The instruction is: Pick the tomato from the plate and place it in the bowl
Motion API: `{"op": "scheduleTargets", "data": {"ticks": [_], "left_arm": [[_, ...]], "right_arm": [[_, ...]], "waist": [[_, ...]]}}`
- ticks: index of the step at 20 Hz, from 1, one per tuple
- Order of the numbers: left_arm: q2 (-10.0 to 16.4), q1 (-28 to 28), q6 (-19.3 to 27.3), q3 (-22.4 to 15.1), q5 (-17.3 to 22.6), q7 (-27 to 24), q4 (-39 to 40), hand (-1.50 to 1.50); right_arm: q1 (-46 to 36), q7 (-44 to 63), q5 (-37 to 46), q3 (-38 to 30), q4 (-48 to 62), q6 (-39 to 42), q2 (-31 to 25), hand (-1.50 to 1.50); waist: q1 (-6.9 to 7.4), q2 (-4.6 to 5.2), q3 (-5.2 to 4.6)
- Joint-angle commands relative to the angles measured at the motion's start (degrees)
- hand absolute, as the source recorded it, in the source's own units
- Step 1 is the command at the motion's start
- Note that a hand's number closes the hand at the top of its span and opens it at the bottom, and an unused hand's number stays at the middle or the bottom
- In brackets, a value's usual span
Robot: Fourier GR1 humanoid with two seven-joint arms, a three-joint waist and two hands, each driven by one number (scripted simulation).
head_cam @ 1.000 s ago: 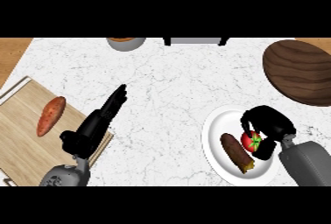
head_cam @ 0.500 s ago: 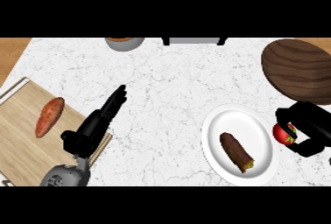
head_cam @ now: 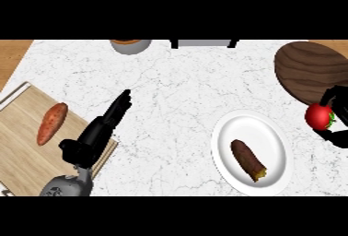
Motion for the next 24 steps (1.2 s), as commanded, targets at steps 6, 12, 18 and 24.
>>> {"op": "scheduleTargets", "data": {"ticks": [6, 12, 18, 24], "left_arm": [[0.05, -0.26, -2.53, 1.33, 0.97, -1.84, 1.90, 0.00], [-1.24, -2.28, -1.76, -0.37, -0.92, -0.33, 1.14, 0.00], [-1.21, -1.84, -2.48, -0.50, -1.80, -3.54, 3.28, 0.00], [-2.78, -3.02, -1.98, -2.15, -2.01, -0.58, 1.90, 0.00]], "right_arm": [[-14.56, 5.94, 2.41, -3.33, 14.08, -0.32, 1.05, 1.50], [-21.37, -5.77, 8.14, -7.40, 32.22, -12.48, -1.76, 1.50], [-30.40, -9.85, 13.44, -6.89, 50.05, -19.85, -1.50, 1.50], [-32.21, -5.36, 18.02, -1.81, 59.46, -6.58, -3.74, 1.50]], "waist": [[1.75, 0.49, 0.01], [2.60, 0.92, 0.12], [3.79, 1.41, 0.15], [4.99, 1.82, 0.22]]}}
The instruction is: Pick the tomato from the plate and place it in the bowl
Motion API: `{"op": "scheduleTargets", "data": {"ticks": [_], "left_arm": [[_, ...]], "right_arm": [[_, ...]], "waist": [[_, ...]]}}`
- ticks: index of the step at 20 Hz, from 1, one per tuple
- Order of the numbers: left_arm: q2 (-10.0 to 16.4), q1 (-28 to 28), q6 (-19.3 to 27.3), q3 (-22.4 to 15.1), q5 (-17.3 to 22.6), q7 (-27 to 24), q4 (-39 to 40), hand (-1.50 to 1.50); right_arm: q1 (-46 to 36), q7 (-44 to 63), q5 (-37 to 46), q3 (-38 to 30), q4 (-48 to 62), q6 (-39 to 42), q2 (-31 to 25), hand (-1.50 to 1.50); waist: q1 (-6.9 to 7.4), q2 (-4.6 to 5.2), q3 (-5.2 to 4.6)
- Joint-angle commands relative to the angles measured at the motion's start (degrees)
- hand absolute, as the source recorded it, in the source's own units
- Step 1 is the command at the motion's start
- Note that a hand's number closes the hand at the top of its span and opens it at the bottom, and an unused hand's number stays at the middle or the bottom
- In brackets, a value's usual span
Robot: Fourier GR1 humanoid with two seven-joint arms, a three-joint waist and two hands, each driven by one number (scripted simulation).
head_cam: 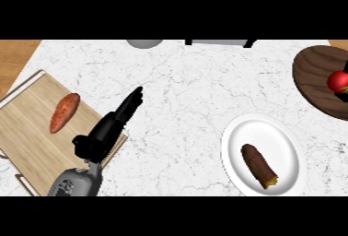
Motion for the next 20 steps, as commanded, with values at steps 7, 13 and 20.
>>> {"op": "scheduleTargets", "data": {"ticks": [7, 13, 20], "left_arm": [[0.06, -1.27, -1.14, 0.35, 0.49, 0.29, 1.01, 0.00], [0.79, -3.17, -0.84, 2.35, 0.81, 0.99, 1.63, 0.00], [0.15, 0.52, -1.30, 0.20, 0.31, -0.72, -0.66, 0.00]], "right_arm": [[-7.98, -7.89, -0.72, -1.20, 12.56, 9.95, 0.98, -1.50], [-8.88, -8.55, -7.41, -8.96, 16.65, 9.60, -0.60, -1.50], [-11.42, -1.96, -13.98, -16.14, 21.29, 17.18, -7.75, -1.50]], "waist": [[0.29, 0.28, 0.15], [-0.33, 0.49, 0.21], [0.95, 0.77, 0.30]]}}
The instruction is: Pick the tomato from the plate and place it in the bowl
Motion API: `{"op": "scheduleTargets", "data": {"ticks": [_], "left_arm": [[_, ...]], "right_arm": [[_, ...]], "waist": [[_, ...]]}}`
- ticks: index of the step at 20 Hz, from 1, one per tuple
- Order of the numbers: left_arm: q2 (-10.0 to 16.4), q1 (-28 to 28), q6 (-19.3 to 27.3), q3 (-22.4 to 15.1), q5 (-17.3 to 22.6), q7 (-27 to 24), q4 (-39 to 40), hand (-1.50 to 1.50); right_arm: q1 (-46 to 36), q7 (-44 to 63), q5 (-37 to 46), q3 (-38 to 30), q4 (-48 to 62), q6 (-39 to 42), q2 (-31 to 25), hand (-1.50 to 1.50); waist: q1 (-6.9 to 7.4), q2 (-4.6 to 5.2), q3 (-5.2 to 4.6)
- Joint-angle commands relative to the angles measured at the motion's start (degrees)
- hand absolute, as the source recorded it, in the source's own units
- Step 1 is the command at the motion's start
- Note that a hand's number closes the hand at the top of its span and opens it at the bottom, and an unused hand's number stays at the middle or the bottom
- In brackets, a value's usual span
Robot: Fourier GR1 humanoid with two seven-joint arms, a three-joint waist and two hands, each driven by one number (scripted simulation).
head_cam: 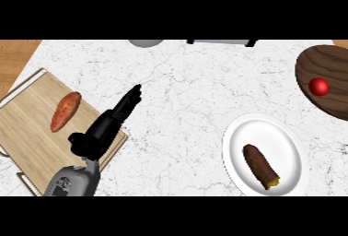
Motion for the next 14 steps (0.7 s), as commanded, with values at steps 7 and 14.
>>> {"op": "scheduleTargets", "data": {"ticks": [7, 14], "left_arm": [[-0.71, 0.67, 0.31, -0.51, -0.48, -1.52, -0.18, 0.00], [-0.82, 0.40, 0.49, -0.23, -0.29, -1.11, -0.57, 0.00]], "right_arm": [[1.95, 3.21, -7.70, -8.20, 4.09, 7.27, -9.57, -1.50], [6.89, 0.50, -10.04, -10.57, 4.65, 10.82, -13.00, -1.50]], "waist": [[0.17, 0.84, 0.32], [-0.36, 1.42, 0.76]]}}
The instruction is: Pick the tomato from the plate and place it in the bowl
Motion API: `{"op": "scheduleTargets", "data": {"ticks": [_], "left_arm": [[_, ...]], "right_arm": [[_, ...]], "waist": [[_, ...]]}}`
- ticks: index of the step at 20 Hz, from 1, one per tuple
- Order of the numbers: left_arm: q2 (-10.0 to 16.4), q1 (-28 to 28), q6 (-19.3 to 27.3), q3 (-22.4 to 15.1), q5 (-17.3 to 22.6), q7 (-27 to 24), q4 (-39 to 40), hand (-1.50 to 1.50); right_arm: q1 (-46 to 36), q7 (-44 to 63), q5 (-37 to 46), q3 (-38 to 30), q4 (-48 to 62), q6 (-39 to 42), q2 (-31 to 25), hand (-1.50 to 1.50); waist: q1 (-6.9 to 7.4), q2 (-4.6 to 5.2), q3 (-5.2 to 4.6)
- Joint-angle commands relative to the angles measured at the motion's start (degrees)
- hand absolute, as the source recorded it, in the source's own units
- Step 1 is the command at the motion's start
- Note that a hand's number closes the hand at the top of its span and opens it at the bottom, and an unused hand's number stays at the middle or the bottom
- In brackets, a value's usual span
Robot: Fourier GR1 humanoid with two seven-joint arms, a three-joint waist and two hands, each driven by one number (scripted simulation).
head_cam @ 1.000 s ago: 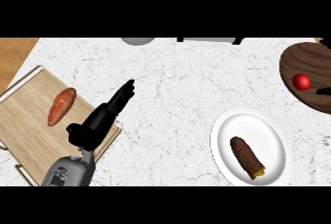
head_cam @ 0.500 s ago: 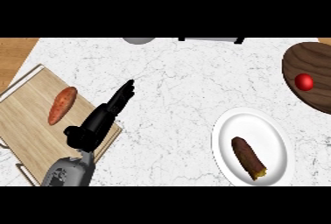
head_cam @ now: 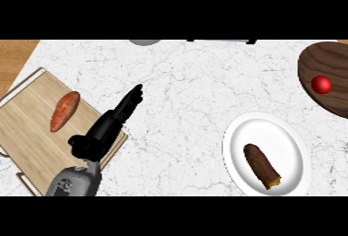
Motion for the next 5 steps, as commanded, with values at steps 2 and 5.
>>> {"op": "scheduleTargets", "data": {"ticks": [2, 5], "left_arm": [[-0.36, 0.16, 0.37, 0.24, 0.28, 0.32, -0.42, 0.00], [-1.05, -0.11, 0.82, -0.10, 0.05, 0.11, -0.25, 0.00]], "right_arm": [[4.04, -2.59, -0.52, -0.49, 0.04, 4.20, -2.06, -1.50], [3.91, -2.12, -1.34, -1.29, -0.28, 5.76, -3.22, -1.50]], "waist": [[-0.34, -0.01, 0.18], [-0.23, 0.39, 0.38]]}}
